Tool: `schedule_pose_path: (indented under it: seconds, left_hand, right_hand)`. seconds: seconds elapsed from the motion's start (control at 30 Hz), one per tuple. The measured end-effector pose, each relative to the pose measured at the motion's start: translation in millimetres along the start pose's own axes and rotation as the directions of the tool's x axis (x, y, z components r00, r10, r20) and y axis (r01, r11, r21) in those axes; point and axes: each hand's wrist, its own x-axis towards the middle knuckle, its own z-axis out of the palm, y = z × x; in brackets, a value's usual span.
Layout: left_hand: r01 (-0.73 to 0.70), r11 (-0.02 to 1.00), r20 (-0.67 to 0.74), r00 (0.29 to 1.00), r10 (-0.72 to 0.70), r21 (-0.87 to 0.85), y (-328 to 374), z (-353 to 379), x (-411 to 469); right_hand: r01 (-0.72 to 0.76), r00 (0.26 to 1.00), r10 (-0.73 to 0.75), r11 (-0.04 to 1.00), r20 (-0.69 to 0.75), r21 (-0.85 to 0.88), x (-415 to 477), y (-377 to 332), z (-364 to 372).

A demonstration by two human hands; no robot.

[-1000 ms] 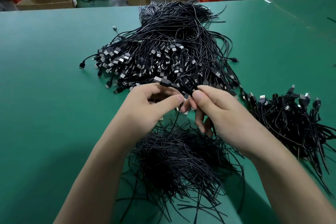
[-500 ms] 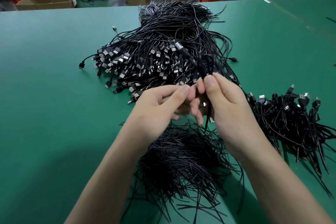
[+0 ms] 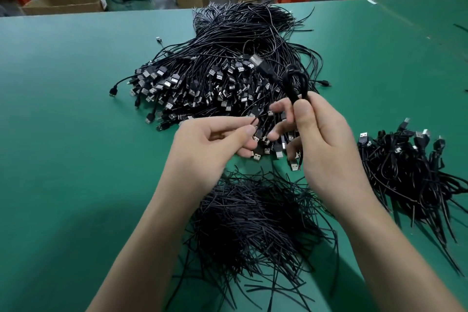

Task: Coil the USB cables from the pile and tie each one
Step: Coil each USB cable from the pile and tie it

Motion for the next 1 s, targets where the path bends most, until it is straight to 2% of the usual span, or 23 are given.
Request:
schedule_pose_path:
  seconds: [0.13, 0.27, 0.37, 0.47, 0.53, 0.63, 0.8, 0.9, 1.0]
  left_hand:
    - [-0.078, 0.997, -0.016, 0.997, 0.078, -0.010, 5, 6, -2]
    - [-0.162, 0.987, 0.027, 0.986, 0.163, -0.021, 9, 8, -4]
    - [-0.200, 0.979, 0.088, 0.975, 0.202, -0.028, 10, 8, -5]
    - [-0.155, 0.985, 0.163, 0.973, 0.166, -0.082, 9, 8, -3]
    - [-0.155, 0.982, 0.140, 0.976, 0.169, -0.109, 5, 5, -1]
    - [-0.246, 0.966, 0.111, 0.961, 0.254, -0.078, 1, 2, 1]
    - [-0.346, 0.938, 0.026, 0.938, 0.347, -0.019, -3, 1, 4]
    - [-0.324, 0.946, -0.008, 0.946, 0.324, -0.025, -4, 0, 5]
    - [-0.270, 0.958, 0.037, 0.961, 0.275, -0.095, -3, -2, 6]
  right_hand:
    - [0.078, 0.992, -0.062, 0.985, 0.107, -0.154, -4, -1, 3]
    - [0.058, 0.990, -0.028, 0.974, 0.135, -0.220, -6, -1, 7]
    - [-0.001, 0.992, 0.016, 0.993, 0.123, -0.120, -5, -2, 7]
    - [-0.134, 0.979, 0.109, 0.980, 0.171, 0.144, -4, -4, 6]
    - [-0.192, 0.963, 0.127, 0.942, 0.239, 0.274, -4, -6, 6]
    - [-0.232, 0.943, 0.118, 0.904, 0.312, 0.358, -7, -9, 7]
    - [-0.309, 0.908, 0.152, 0.873, 0.390, 0.378, -10, -11, 10]
    - [-0.263, 0.910, 0.135, 0.919, 0.393, 0.294, -11, -12, 12]
    - [-0.231, 0.909, 0.126, 0.946, 0.398, 0.227, -11, -10, 14]
